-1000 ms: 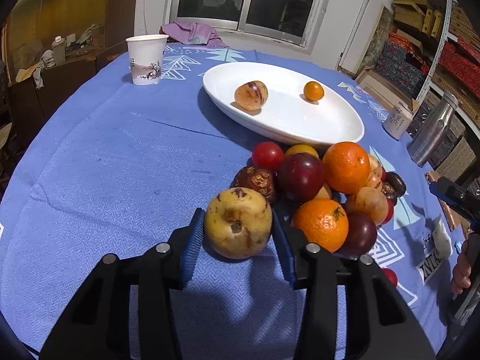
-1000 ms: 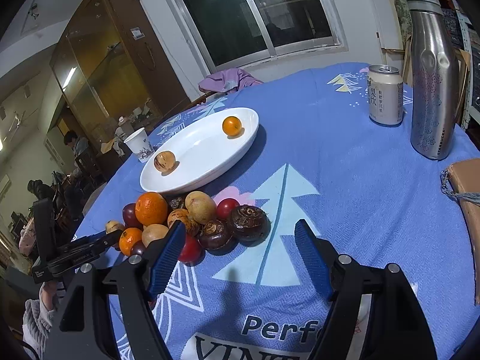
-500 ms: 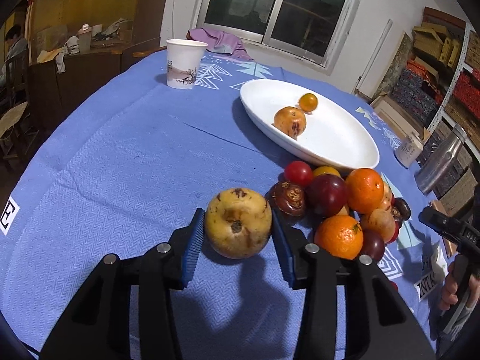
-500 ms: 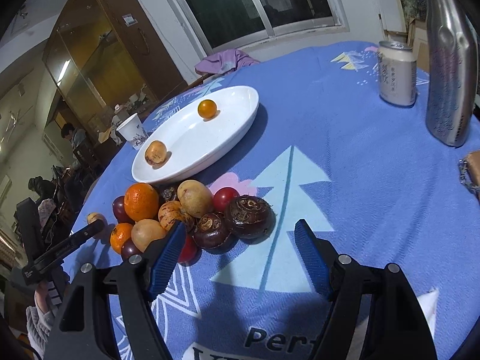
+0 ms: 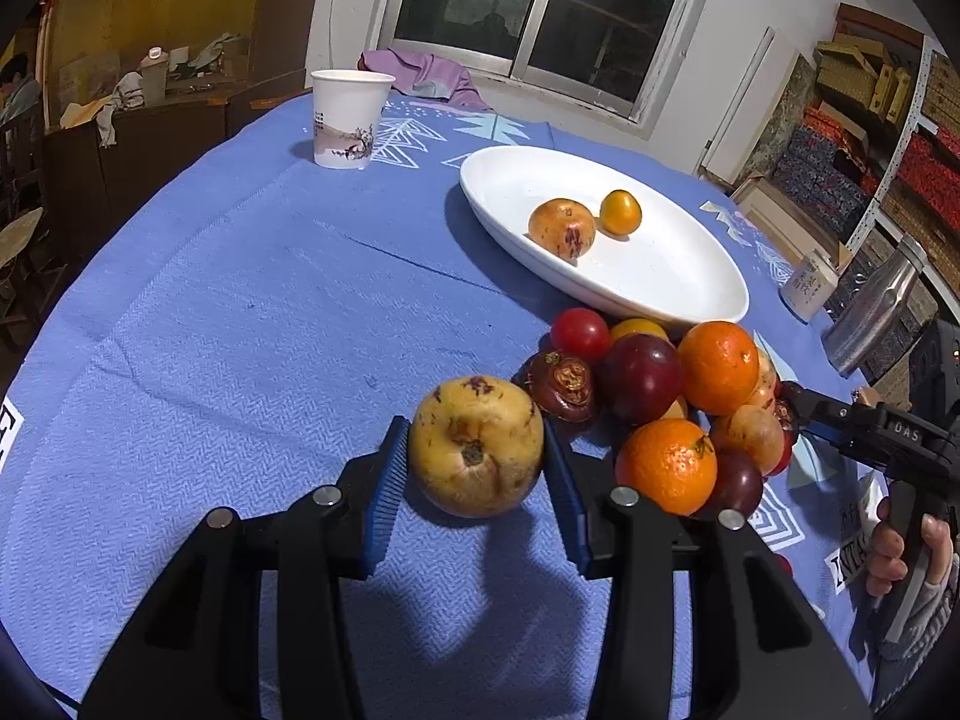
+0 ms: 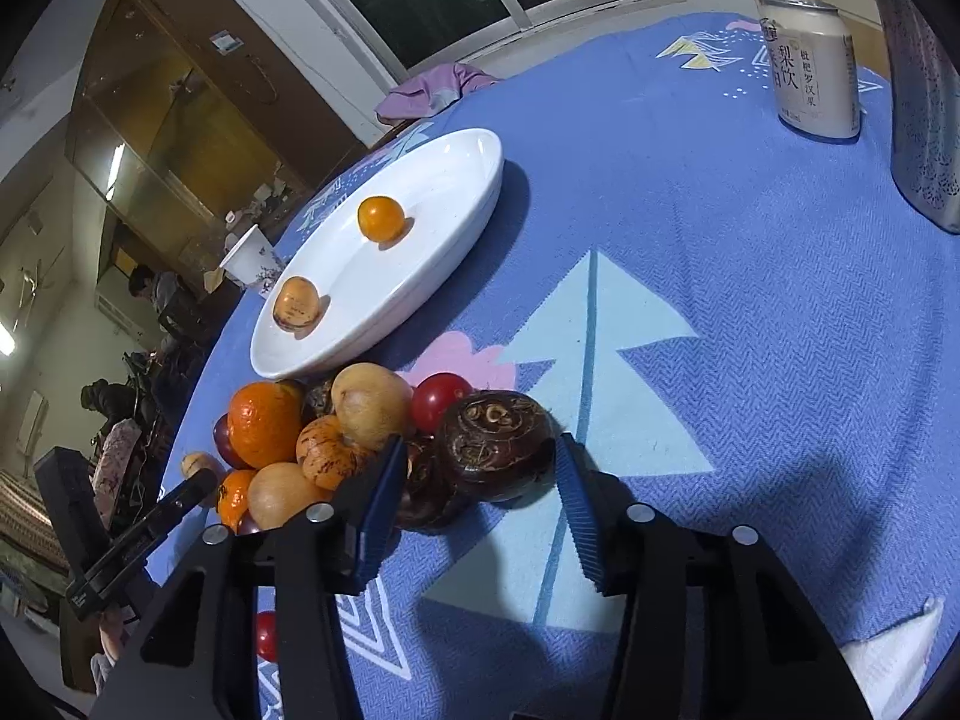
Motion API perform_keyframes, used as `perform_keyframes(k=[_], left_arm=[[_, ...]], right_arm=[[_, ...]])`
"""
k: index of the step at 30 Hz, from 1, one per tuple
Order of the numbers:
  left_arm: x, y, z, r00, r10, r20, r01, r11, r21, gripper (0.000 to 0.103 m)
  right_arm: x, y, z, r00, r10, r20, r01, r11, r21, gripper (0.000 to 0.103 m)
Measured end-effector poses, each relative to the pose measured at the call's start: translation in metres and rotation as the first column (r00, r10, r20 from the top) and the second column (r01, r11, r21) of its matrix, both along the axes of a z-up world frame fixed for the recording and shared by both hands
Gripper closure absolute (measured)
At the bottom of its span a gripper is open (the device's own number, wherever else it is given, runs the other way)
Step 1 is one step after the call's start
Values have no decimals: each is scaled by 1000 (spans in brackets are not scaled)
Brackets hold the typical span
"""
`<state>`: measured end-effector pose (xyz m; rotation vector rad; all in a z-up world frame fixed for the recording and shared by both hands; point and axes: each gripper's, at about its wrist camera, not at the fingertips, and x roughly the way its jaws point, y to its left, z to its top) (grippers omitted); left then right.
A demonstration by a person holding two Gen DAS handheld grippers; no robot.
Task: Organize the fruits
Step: 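Grasp a pale pomegranate with the left tool while the right grasps a mangosteen, then place the pomegranate on the plate with the left tool while the right places the mangosteen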
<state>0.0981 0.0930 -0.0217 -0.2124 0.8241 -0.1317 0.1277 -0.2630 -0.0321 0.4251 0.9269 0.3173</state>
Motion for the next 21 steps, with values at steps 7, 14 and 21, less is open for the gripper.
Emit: perform_keyframes(k=[7, 14, 21], left_arm=[[5, 2, -2, 1000, 5, -20, -6, 1000, -22, 59], [31, 1, 61, 998, 36, 59, -37, 999, 18, 59], [113, -35, 82, 997, 4, 82, -5, 1000, 13, 59]], right_arm=[[-11, -6, 8, 999, -14, 49, 14, 1000, 4, 62], [-17, -16, 77, 974, -45, 220, 47, 999, -5, 62], [45, 34, 90, 973, 33, 228, -28, 999, -26, 62]])
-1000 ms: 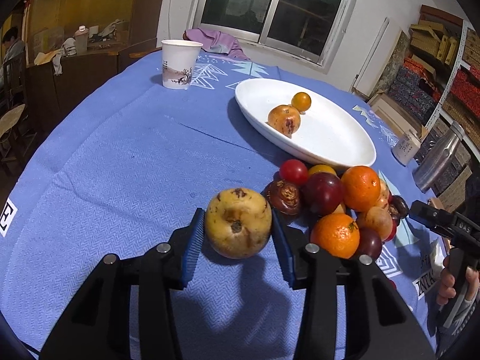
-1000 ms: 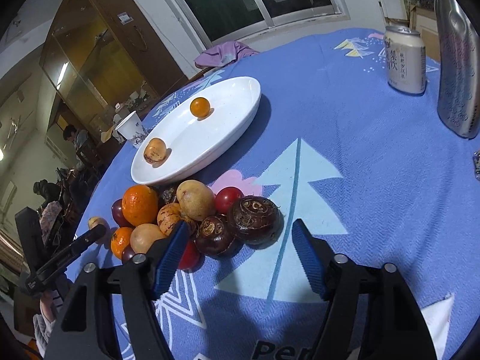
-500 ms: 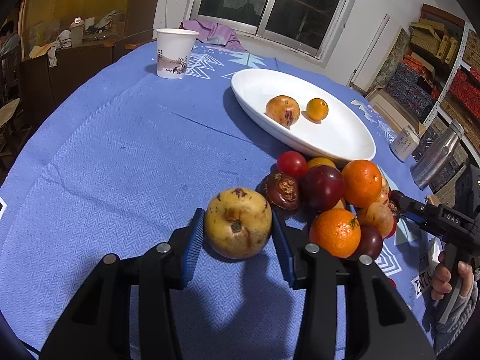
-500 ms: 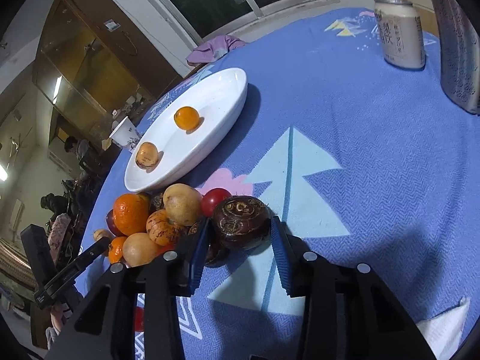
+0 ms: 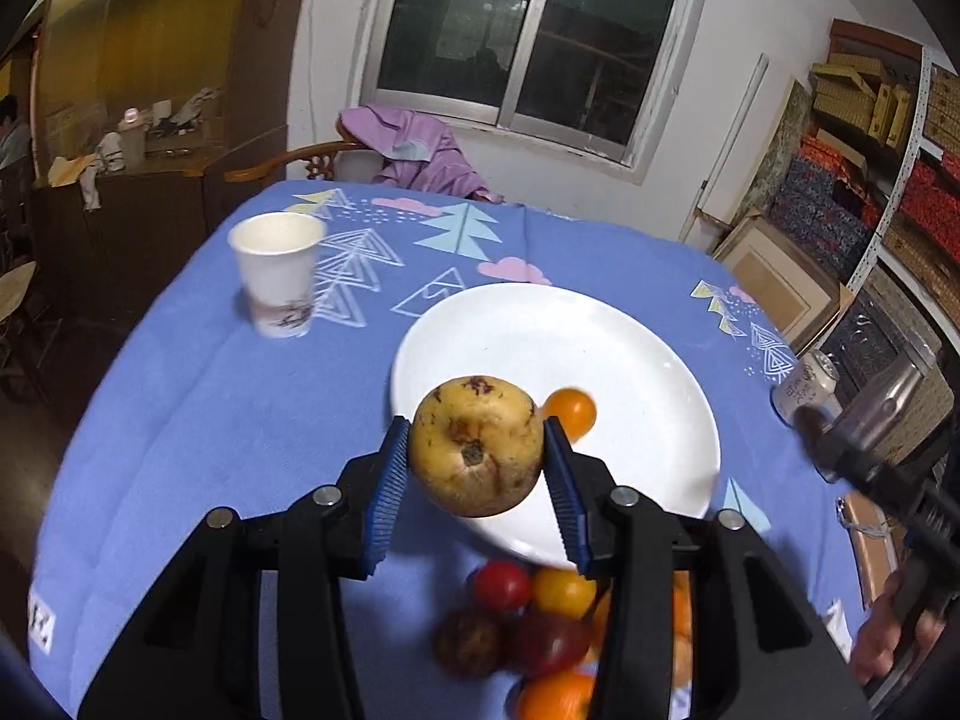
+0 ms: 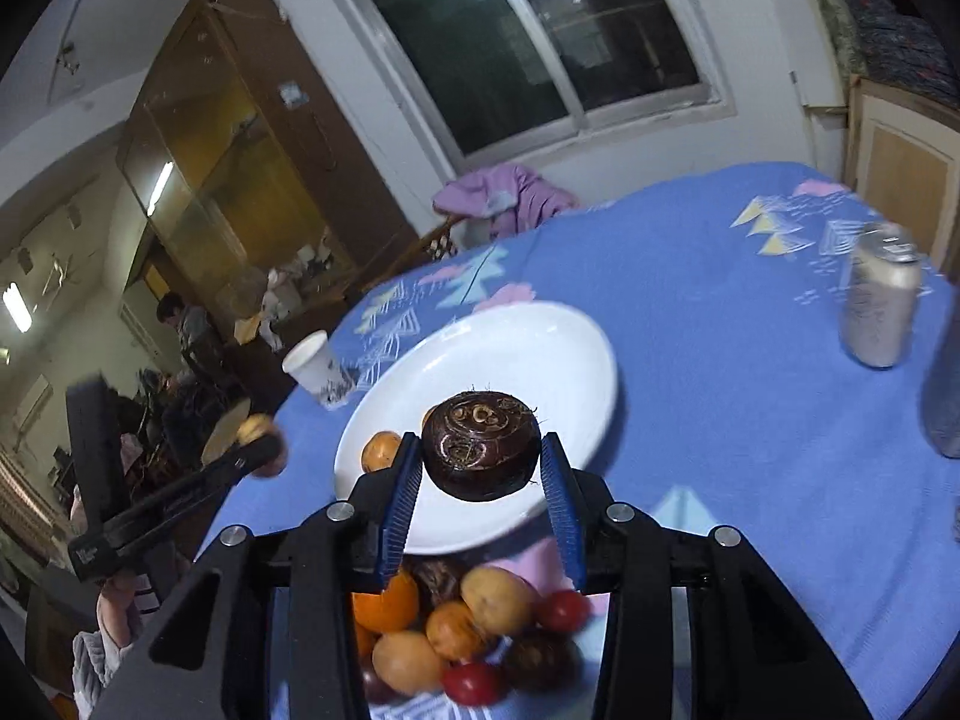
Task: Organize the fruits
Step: 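Place the pomegranate on the plate with the left tool while the right places the mangosteen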
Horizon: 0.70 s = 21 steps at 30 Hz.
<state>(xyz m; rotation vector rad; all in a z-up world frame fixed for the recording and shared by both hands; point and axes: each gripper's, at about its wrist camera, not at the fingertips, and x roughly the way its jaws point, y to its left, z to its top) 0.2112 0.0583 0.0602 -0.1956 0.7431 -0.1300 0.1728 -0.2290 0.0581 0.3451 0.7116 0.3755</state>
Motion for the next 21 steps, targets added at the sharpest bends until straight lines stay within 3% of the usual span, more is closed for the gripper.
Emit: perform_keyframes(k=[5, 8, 9, 10, 11, 12, 18, 21], left_arm=[[57, -8, -37, 997, -12, -76, 8, 999, -52, 59], [69, -10, -48, 997, -4, -72, 1, 999, -45, 59], [71, -11, -49, 997, -5, -79, 2, 999, -34, 53], [71, -12, -48, 997, -14, -74, 11, 999, -40, 48], [69, -13, -46, 998, -11, -60, 9, 999, -44, 36], [66, -13, -44, 999, -1, -47, -1, 999, -35, 30], [26, -8, -20, 1000, -15, 2, 15, 999, -34, 30], [-13, -4, -17, 999, -31, 9, 31, 999, 18, 30]], right_arm=[[36, 42, -42, 996, 51, -75, -59, 992, -111, 62], [40, 49, -47, 996, 56, -66, -66, 984, -167, 61], [40, 49, -47, 996, 56, -64, -67, 983, -174, 59], [37, 49, -45, 997, 56, -56, -65, 982, -176, 51], [36, 48, -43, 998, 51, -49, -59, 982, -178, 44], [32, 46, -39, 999, 41, -28, -45, 983, -180, 44], [-5, 28, -3, 996, 31, 78, -21, 992, -126, 44], [-40, 14, 12, 989, 18, 148, 0, 993, -120, 39]])
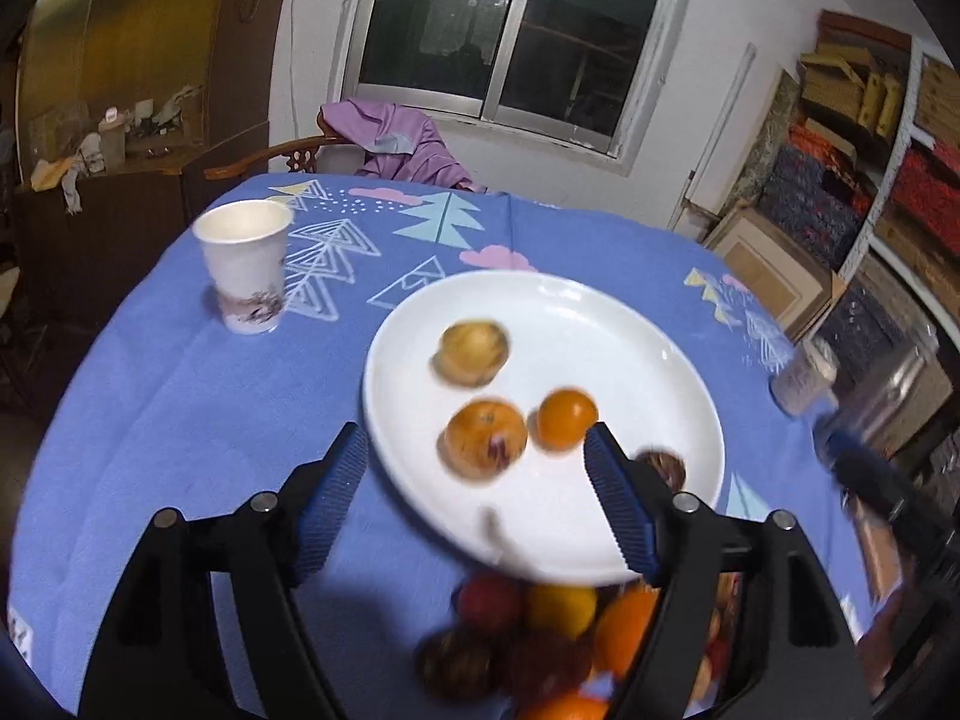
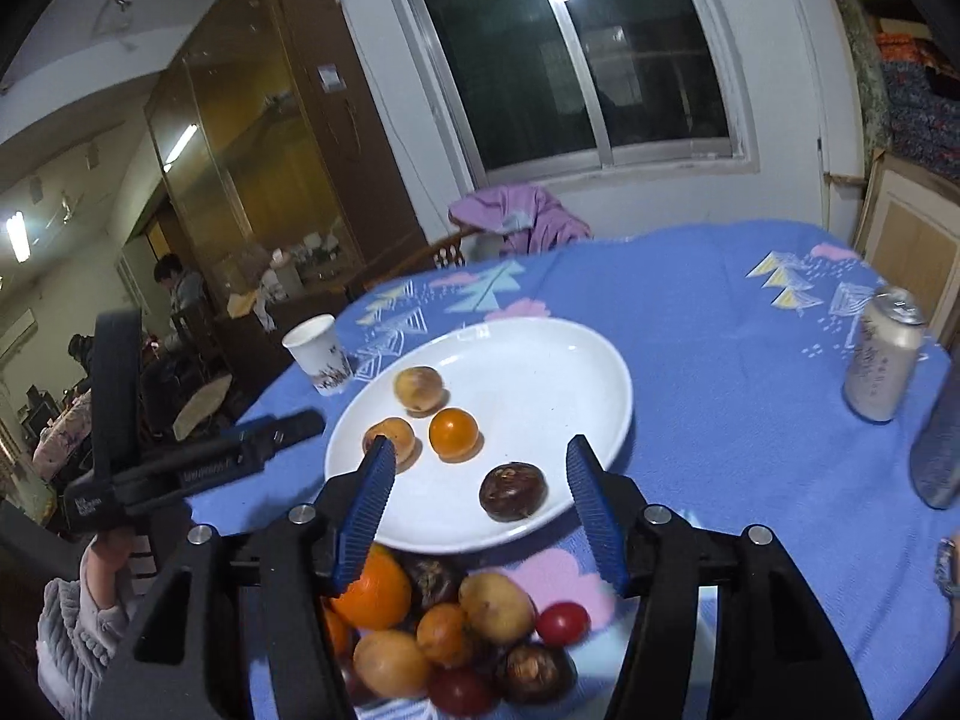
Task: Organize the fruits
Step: 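Place the pomegranate on the plate with the left tool while the right places the mangosteen, then move both open tools back over the fruit pile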
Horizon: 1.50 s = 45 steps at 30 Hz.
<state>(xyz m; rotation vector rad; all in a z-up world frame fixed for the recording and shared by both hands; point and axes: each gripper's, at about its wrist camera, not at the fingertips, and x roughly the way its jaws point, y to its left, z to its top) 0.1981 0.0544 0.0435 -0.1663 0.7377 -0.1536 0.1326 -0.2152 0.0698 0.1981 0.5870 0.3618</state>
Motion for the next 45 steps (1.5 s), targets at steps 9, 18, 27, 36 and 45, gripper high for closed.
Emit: perform_keyframes(k=[9, 18, 27, 36, 45], left_arm=[[-74, 14, -36, 998, 5, -57, -8, 999, -45, 27], [-67, -19, -49, 993, -85, -83, 80, 995, -63, 27], [-64, 0, -55, 992, -76, -104, 60, 987, -149, 46], [-86, 34, -52, 997, -6, -74, -12, 972, -235, 47], [-97, 56, -59, 988, 118, -97, -136, 967, -217, 41]], right_arm=[[-59, -43, -16, 997, -80, 23, 79, 996, 47, 26], [-48, -53, -21, 995, -96, -12, 96, 994, 59, 26], [-44, -59, -25, 995, -94, -41, 98, 990, 102, 26], [-43, -63, -25, 994, -101, -43, 105, 988, 109, 26], [-43, -63, -24, 994, -102, -44, 106, 988, 110, 26]])
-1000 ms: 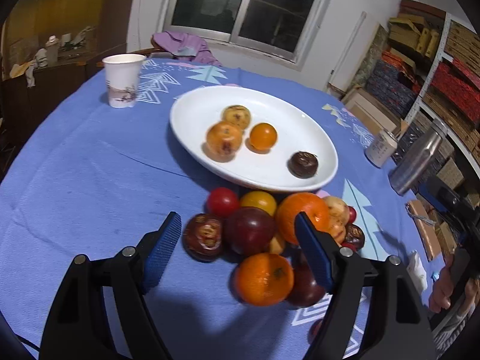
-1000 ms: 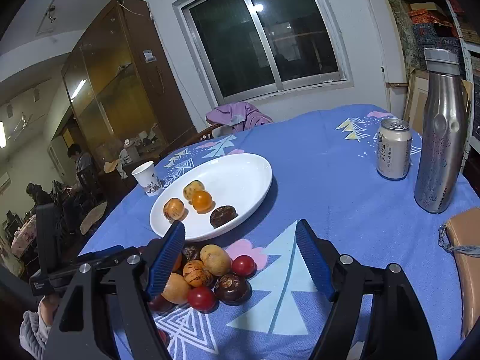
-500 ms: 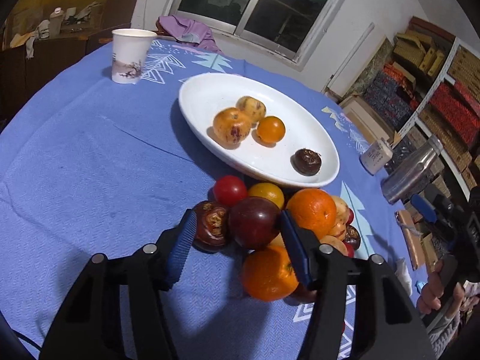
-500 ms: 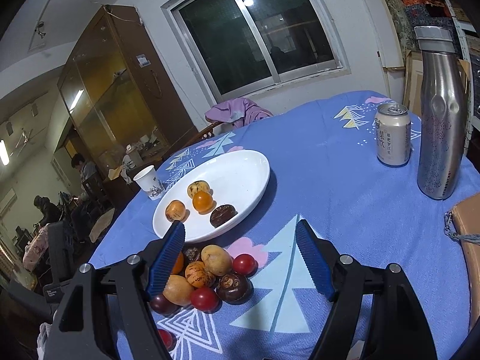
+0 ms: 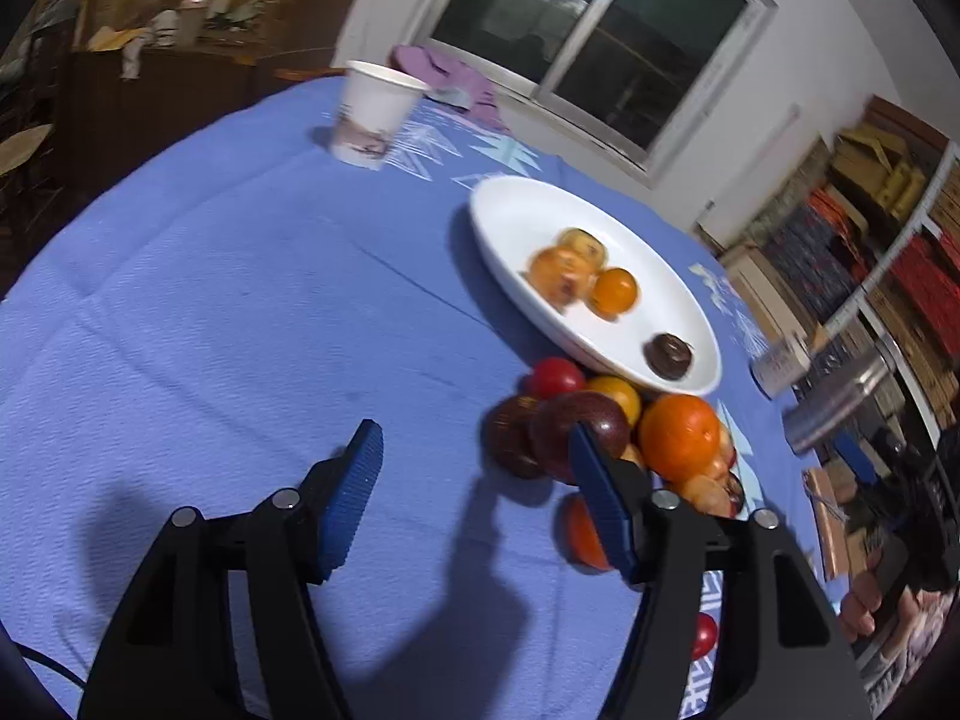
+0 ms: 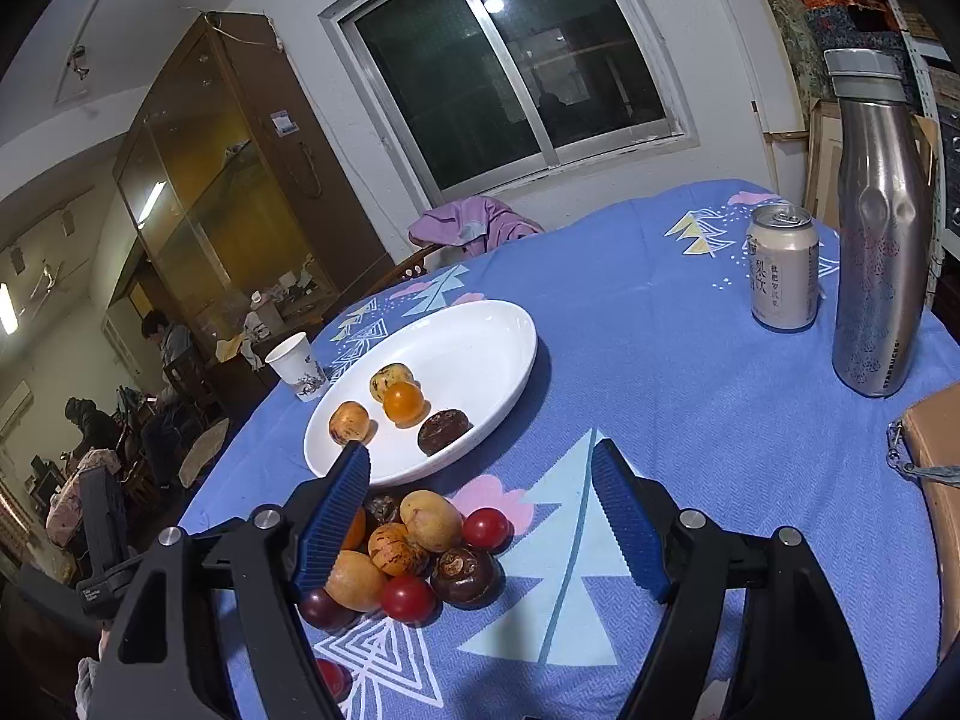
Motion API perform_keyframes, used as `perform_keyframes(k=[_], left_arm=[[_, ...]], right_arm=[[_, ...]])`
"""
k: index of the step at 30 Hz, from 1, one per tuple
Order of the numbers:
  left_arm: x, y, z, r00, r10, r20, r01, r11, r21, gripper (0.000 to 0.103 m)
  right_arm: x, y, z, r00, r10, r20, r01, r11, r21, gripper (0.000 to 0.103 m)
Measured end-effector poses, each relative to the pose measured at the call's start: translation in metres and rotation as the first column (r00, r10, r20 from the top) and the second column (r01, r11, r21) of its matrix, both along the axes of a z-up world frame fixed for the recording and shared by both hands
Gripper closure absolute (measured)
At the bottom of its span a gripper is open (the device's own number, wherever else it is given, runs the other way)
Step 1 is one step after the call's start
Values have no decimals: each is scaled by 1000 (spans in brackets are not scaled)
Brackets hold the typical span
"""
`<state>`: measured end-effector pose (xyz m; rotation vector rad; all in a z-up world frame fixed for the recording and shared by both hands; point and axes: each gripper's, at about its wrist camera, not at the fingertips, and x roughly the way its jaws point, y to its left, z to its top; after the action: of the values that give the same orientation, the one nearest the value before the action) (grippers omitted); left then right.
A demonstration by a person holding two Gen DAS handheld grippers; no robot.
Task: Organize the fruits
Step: 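Move both open tools back over the fruit pile, then grasp a dark red plum with the left tool while the right grasps an orange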
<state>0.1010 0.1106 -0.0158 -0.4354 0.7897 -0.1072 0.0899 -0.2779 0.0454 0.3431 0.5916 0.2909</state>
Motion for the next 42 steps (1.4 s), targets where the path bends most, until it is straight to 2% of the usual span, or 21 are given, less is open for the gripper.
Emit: perform_keyframes(k=[3, 8, 15, 24, 27, 33, 37, 42], left_arm=[[-5, 8, -1, 1000, 17, 0, -17, 1000, -14, 41], [-16, 0, 9, 998, -25, 64, 26, 1000, -14, 41], [-23, -10, 2, 998, -57, 20, 56, 998, 8, 41], [-65, -11, 1, 995, -103, 11, 103, 994, 49, 41], [-73, -10, -2, 995, -102, -18, 104, 991, 86, 41], [-96, -14, -8, 993, -104, -58, 114, 967, 228, 41], [-98, -14, -4, 995, -93, -34, 99, 963, 252, 42], [-82, -19, -3, 992, -109, -62, 122, 958, 260, 42]], right_arm=[[0, 0, 0, 1000, 4, 3, -4, 1000, 3, 26], [-1, 0, 0, 1000, 7, 4, -7, 1000, 5, 26], [0, 0, -2, 1000, 6, -2, -6, 1000, 7, 26], [0, 2, -2, 1000, 12, -3, -12, 1000, 8, 26], [0, 2, -1, 1000, 11, -5, -11, 1000, 7, 26], [-1, 2, 0, 1000, 13, -1, -13, 1000, 12, 26], [-2, 5, 0, 1000, 28, 6, -28, 1000, 4, 26], [-2, 8, -1, 999, 35, 5, -35, 999, -7, 26]])
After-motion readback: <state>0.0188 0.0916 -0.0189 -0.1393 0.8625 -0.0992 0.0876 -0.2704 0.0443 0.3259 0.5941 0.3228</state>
